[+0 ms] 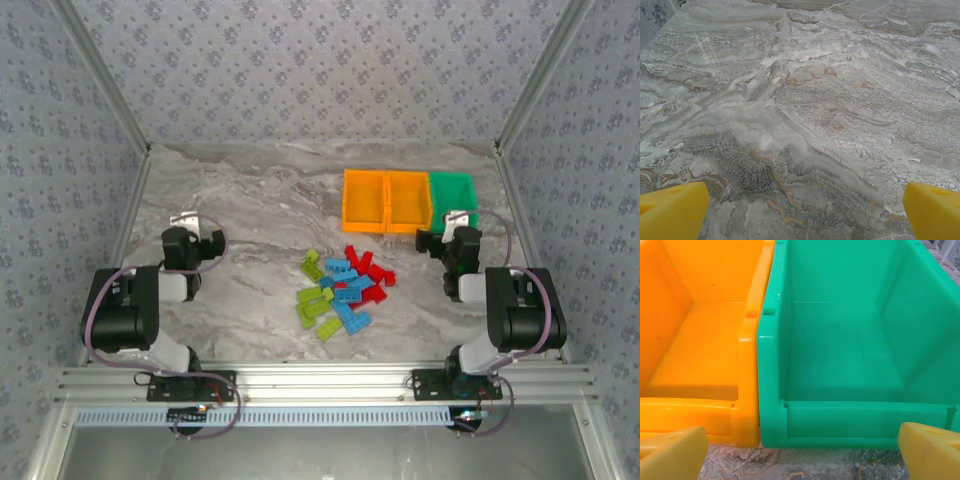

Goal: Sort the legos into containers by color

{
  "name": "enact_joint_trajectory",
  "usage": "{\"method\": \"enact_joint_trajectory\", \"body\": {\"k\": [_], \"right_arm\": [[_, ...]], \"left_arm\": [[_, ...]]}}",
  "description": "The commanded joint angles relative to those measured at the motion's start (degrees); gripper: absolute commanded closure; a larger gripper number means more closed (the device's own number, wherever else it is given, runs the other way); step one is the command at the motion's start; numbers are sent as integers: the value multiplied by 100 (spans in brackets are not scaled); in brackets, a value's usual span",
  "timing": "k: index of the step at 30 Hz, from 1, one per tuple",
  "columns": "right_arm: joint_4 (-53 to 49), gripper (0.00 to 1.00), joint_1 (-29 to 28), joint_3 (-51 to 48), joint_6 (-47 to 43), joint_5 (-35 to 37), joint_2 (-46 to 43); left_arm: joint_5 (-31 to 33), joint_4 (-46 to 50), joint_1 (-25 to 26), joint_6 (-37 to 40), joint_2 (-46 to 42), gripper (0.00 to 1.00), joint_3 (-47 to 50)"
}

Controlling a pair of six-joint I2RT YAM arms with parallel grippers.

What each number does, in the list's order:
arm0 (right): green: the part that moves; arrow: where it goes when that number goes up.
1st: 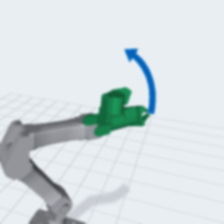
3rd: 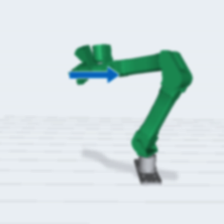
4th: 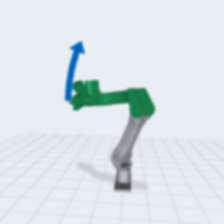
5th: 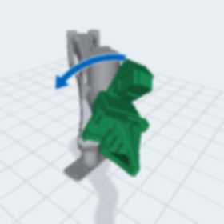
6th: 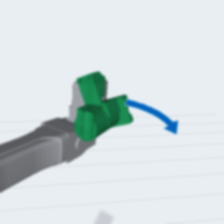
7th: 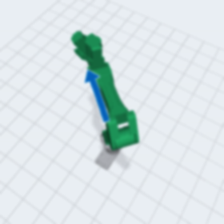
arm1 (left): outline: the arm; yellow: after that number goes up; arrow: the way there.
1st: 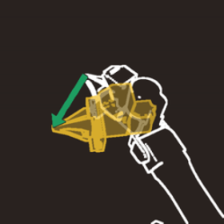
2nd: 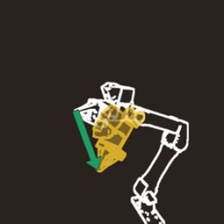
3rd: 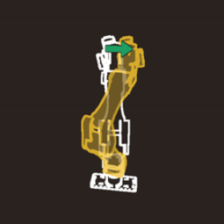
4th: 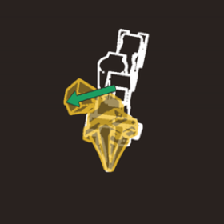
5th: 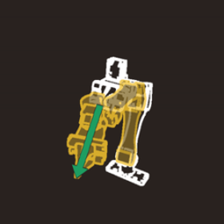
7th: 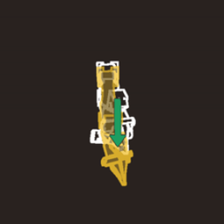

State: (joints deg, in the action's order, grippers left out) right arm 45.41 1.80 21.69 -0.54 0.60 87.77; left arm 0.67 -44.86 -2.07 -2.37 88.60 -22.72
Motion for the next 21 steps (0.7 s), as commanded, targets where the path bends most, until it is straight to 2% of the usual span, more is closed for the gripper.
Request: {"method": "enact_joint_trajectory", "body": {"k": [1,17,21], "right_arm": [[2,0,30,106,-91,-47,-60],[44,0,44,72,-82,-69,-83],[-660,0,32,287,-87,-61,-502]], "left_arm": [[-14,-146,46,73,-65,1,-110],[-18,-146,44,73,-69,1,-110],[-13,-146,42,77,-68,1,-105]]}}
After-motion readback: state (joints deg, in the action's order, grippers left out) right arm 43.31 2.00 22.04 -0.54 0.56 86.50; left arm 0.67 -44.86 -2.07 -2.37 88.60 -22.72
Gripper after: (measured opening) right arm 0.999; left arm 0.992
